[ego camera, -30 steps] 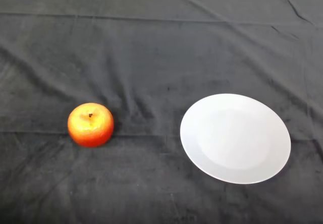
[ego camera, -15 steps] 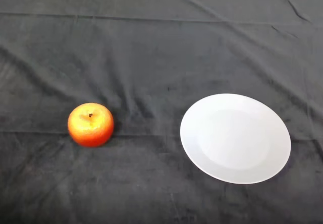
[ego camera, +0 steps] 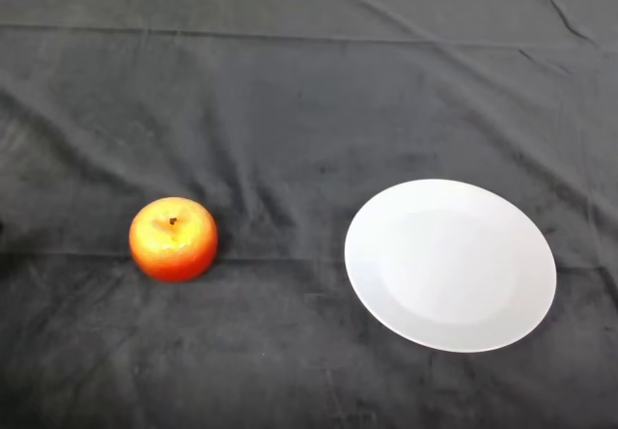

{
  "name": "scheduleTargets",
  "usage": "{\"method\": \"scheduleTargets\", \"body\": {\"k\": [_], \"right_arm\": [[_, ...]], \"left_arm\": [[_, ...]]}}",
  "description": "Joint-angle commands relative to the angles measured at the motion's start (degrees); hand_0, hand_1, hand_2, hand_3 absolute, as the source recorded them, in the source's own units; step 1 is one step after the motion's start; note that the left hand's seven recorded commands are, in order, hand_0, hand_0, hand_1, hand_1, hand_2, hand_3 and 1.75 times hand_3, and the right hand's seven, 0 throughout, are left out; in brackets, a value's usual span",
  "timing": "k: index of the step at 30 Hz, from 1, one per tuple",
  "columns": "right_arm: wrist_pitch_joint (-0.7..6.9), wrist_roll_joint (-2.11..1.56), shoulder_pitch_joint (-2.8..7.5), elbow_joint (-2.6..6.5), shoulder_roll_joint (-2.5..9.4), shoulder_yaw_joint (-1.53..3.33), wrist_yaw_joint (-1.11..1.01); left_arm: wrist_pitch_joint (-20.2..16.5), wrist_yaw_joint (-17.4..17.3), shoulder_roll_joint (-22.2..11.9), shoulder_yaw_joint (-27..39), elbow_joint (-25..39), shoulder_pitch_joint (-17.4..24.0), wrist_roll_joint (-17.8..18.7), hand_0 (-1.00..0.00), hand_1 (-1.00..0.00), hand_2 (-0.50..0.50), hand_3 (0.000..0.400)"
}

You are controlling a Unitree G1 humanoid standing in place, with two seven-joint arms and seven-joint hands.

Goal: Move the apple to the plate

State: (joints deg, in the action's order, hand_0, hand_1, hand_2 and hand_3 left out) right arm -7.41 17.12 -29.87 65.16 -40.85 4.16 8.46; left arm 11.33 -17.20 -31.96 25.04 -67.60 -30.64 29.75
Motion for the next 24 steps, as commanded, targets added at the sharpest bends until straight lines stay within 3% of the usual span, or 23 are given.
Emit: {"method": "scheduleTargets", "body": {"k": [1, 14, 24], "right_arm": [[0.68, 1.24, 4.28, 2.05, 2.72, 1.28, -0.52], [0.85, 1.19, 4.45, 1.71, 2.72, 1.23, -0.57], [0.98, 1.15, 4.57, 1.46, 2.72, 1.19, -0.61]], "left_arm": [[1.11, -0.92, 1.04, -1.77, 2.60, -1.42, -2.01, 0.00, 0.00, 0.00, 0.000], [3.10, -1.43, 4.18, -8.99, 3.66, -2.26, -10.38, 0.00, 0.00, 0.00, 0.000], [4.28, -2.67, 6.32, -12.94, 4.30, -2.74, -14.78, 0.00, 0.00, 0.00, 0.000]]}}
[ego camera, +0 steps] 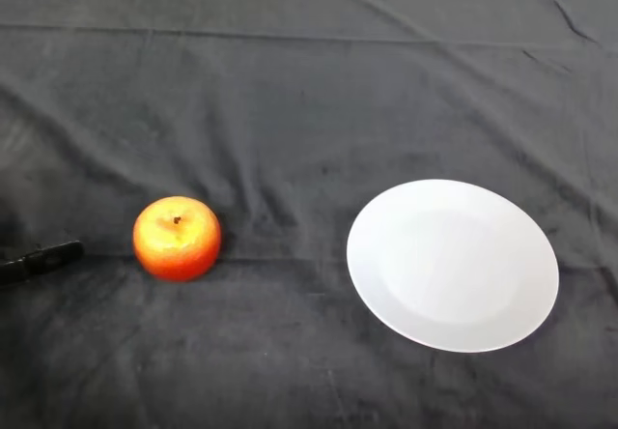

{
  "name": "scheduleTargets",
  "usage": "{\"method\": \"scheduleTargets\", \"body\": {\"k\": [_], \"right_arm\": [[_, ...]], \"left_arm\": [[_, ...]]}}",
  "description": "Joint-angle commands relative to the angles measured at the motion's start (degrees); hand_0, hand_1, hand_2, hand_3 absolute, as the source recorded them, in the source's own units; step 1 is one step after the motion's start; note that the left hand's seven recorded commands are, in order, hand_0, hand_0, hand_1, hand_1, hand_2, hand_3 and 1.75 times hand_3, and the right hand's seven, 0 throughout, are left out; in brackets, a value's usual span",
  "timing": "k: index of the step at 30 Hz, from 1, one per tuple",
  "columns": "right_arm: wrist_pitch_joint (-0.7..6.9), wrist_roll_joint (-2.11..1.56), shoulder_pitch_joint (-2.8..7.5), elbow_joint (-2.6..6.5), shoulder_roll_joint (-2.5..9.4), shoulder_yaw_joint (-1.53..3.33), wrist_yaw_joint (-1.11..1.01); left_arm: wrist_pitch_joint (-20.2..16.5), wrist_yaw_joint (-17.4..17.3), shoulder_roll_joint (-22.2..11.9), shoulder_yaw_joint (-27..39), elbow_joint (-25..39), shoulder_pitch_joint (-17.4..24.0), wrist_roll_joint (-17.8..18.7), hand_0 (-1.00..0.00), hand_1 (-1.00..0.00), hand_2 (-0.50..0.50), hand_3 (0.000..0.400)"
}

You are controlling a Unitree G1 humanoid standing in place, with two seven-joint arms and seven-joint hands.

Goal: Move the apple to the plate

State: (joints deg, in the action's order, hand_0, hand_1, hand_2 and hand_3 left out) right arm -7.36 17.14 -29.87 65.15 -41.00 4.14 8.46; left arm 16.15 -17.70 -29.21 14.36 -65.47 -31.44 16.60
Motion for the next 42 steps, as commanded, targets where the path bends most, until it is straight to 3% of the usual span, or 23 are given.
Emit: {"method": "scheduleTargets", "body": {"k": [1, 23, 42], "right_arm": [[0.94, 1.13, 4.57, 1.45, 2.88, 1.21, -0.61], [1.15, 1.08, 4.75, 1.07, 2.88, 1.14, -0.69], [1.27, 1.07, 4.83, 0.89, 2.88, 1.10, -0.73]], "left_arm": [[-0.40, -2.26, 3.85, -2.61, 2.23, -2.00, -2.00, 0.00, 0.00, 0.00, 0.000], [2.71, -5.02, 9.57, -8.79, 3.13, -2.51, -7.48, 0.00, 0.00, 0.00, 0.000], [9.59, -6.61, 12.80, -15.51, 4.10, -0.91, -11.79, 0.00, 0.00, 0.00, 0.000]]}}
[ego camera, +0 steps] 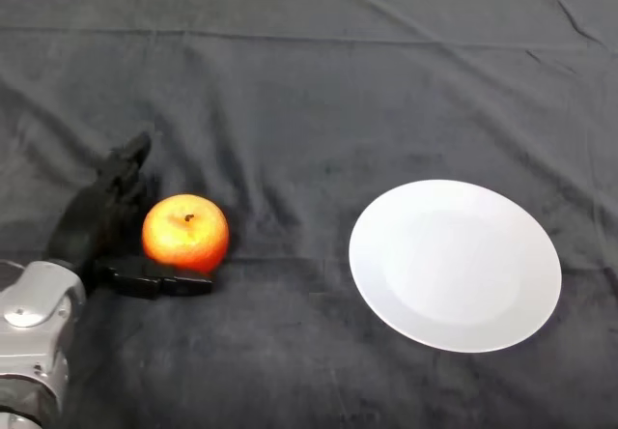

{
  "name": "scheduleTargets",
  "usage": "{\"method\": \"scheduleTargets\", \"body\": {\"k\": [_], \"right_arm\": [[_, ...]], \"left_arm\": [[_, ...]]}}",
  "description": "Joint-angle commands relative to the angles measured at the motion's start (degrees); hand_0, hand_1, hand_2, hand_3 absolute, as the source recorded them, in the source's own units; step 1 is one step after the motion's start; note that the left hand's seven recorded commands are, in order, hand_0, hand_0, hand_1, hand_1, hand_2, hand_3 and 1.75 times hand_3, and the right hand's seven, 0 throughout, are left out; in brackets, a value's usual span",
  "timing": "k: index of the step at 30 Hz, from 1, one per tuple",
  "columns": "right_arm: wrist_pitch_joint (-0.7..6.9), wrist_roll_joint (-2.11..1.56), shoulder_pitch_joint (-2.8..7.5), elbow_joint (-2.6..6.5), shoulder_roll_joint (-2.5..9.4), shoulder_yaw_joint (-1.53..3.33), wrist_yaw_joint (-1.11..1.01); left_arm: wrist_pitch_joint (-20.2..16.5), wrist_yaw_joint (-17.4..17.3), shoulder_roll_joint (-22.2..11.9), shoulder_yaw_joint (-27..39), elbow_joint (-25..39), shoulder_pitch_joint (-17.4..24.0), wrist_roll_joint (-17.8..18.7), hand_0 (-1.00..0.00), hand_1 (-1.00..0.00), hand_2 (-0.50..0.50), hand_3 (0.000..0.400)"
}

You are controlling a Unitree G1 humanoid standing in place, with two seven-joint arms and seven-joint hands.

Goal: Move the apple to the plate

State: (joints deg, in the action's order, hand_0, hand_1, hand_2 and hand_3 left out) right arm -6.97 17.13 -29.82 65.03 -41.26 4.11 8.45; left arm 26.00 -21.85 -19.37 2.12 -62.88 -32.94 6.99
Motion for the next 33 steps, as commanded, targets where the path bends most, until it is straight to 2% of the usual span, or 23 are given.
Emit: {"method": "scheduleTargets", "body": {"k": [1, 12, 13, 14, 15, 16, 17, 18, 23, 33], "right_arm": [[0.88, 1.08, 4.79, 1.00, 3.14, 1.12, -0.72], [0.91, 1.08, 4.80, 0.97, 3.14, 1.11, -0.73], [0.91, 1.08, 4.80, 0.97, 3.14, 1.11, -0.73], [0.92, 1.08, 4.80, 0.97, 3.14, 1.11, -0.73], [0.92, 1.08, 4.80, 0.97, 3.14, 1.11, -0.73], [0.92, 1.08, 4.80, 0.97, 3.14, 1.11, -0.73], [0.92, 1.08, 4.80, 0.97, 3.14, 1.10, -0.73], [0.92, 1.08, 4.80, 0.97, 3.14, 1.10, -0.73], [0.92, 1.09, 4.79, 0.98, 3.14, 1.10, -0.74], [0.90, 1.11, 4.77, 1.02, 3.14, 1.10, -0.73]], "left_arm": [[0.17, -2.46, 3.06, -3.65, 1.53, 0.71, -2.37, 0.00, 0.00, 0.00, 0.000], [3.55, -2.53, 3.42, -7.12, 1.38, 1.72, -3.72, 0.00, 0.00, 0.00, 0.000], [3.77, -2.54, 3.41, -7.41, 1.34, 1.78, -3.81, 0.00, -0.08, 0.04, 0.031], [3.94, -2.56, 3.39, -7.65, 1.30, 1.82, -3.87, -0.18, -0.25, 0.04, 0.099], [4.12, -2.62, 3.32, -7.93, 1.25, 1.82, -3.93, -0.42, -0.54, 0.06, 0.216], [4.23, -2.66, 3.26, -8.11, 1.21, 1.79, -3.97, -0.50, -0.56, 0.03, 0.226], [4.33, -2.69, 3.19, -8.28, 1.17, 1.76, -3.99, -0.71, -0.61, -0.05, 0.282], [4.46, -2.72, 3.10, -8.48, 1.13, 1.69, -4.02, -1.00, -0.66, -0.17, 0.398], [4.78, -2.70, 2.76, -8.94, 1.00, 1.02, -4.00, -1.00, -0.78, -0.11, 0.400], [5.43, -1.86, 2.77, -8.65, 1.29, -2.51, -3.33, -1.00, -0.84, -0.08, 0.400]]}}
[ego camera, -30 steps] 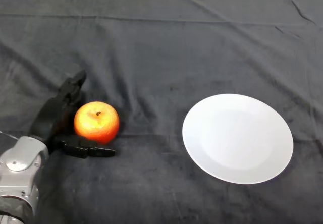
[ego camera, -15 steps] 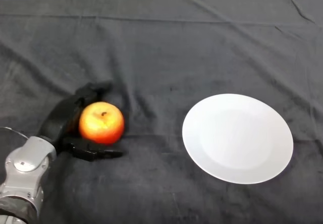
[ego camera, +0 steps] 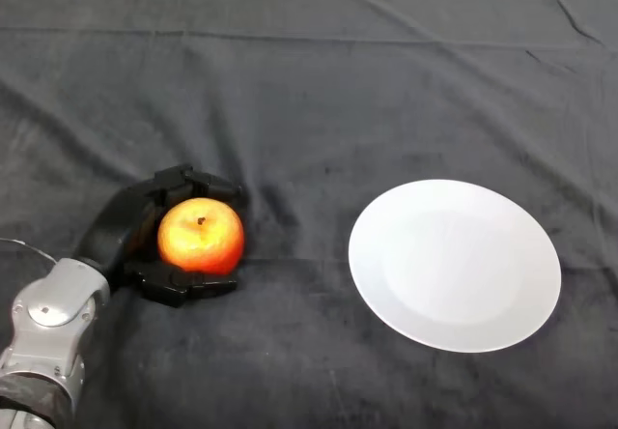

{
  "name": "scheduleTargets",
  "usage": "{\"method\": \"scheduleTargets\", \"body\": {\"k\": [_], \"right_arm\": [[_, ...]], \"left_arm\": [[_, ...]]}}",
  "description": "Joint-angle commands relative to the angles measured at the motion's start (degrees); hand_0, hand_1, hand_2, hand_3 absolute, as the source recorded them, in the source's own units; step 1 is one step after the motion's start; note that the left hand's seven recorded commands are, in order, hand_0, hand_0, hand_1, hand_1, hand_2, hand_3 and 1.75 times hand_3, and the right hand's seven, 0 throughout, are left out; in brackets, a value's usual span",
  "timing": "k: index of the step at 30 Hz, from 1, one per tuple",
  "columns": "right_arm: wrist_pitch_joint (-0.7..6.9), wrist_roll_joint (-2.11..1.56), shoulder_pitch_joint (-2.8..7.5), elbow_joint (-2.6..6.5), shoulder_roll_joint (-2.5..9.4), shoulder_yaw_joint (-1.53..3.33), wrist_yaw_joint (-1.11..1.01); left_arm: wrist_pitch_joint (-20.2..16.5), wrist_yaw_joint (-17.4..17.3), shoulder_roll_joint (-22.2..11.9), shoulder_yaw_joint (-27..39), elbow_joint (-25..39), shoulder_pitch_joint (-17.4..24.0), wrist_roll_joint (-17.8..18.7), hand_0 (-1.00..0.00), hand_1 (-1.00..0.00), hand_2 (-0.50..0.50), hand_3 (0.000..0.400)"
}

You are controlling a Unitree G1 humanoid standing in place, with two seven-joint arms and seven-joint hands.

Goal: Move the apple to the plate

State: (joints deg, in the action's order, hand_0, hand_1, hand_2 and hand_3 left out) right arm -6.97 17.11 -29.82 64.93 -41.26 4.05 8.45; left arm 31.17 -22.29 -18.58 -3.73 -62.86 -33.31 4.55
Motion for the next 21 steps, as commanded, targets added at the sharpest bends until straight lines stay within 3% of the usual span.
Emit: {"method": "scheduleTargets", "body": {"k": [1, 21], "right_arm": [[0.90, 1.12, 4.77, 1.13, 3.14, 1.17, -0.73], [0.83, 1.16, 4.69, 1.29, 3.14, 1.18, -0.72]], "left_arm": [[0.39, -1.31, 2.07, -2.78, 1.32, -2.48, -0.84, -1.00, -0.84, -0.08, 0.400], [4.02, -0.23, 6.00, -5.91, 1.49, -9.40, -1.38, -1.00, -0.88, -0.06, 0.400]]}}
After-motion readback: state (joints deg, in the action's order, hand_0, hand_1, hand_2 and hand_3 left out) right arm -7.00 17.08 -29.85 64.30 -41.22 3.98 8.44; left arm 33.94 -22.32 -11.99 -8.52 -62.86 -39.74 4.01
